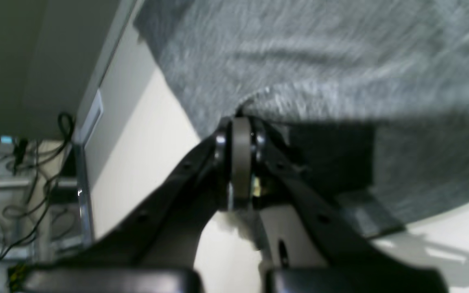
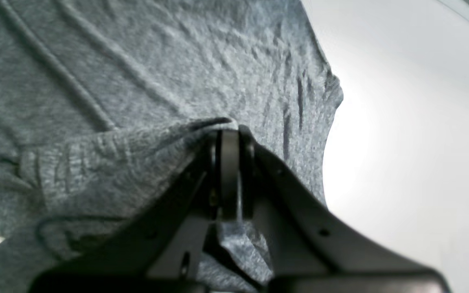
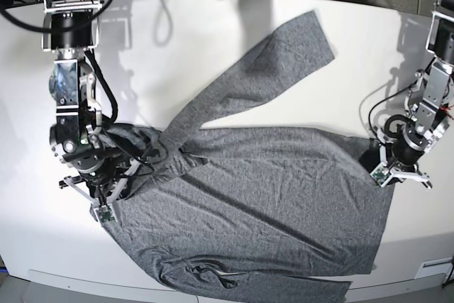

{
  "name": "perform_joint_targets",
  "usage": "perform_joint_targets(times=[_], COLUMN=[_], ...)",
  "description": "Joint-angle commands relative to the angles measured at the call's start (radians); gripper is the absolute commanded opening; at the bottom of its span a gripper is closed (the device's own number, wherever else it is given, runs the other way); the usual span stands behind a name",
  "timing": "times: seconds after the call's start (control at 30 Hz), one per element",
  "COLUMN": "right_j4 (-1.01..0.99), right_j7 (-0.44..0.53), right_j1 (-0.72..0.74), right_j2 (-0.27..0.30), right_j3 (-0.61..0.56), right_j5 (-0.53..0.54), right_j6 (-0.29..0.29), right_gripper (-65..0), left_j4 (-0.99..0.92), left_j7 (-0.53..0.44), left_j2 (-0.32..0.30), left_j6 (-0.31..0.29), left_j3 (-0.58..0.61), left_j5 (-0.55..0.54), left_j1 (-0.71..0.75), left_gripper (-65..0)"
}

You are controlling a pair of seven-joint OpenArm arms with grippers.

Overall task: Fold the T-shirt properly
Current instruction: 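Drag the shoulder fabric with the right gripper toward the hem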

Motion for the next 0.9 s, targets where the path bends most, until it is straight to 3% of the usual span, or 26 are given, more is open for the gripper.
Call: perform_joint_targets(times=[0.0,0.4,0.63,0.87], right_j4=[0.003,-0.035,0.019,0.02], right_j7=[0.031,0.053,0.058,0.069], right_j1=[0.039,0.072,0.076,0.076], right_j2=[0.011,0.013,0.013,0.013], right_j3=[0.007,0.007,0.007,0.007], right_j5=[0.0,-0.055,-0.048,-0.048], right_j6=[-0.004,-0.005,-0.005,-0.004], right_gripper=[-65.0,-65.0,-65.0,-65.0], left_j4=[0.011,0.011,0.011,0.011], left_j7=[-0.023,0.026,-0.01,-0.051], left_j2=[-0.019,-0.026,-0.066,-0.064], left_j6=[0.017,0.019,0.048,0.051], left_j3=[-0.007,-0.007,-0.007,-0.007], left_j5=[-0.007,-0.007,-0.008,-0.008], left_j1=[-0.039,-0.052,-0.053,-0.05], left_gripper=[-65.0,-65.0,-65.0,-65.0])
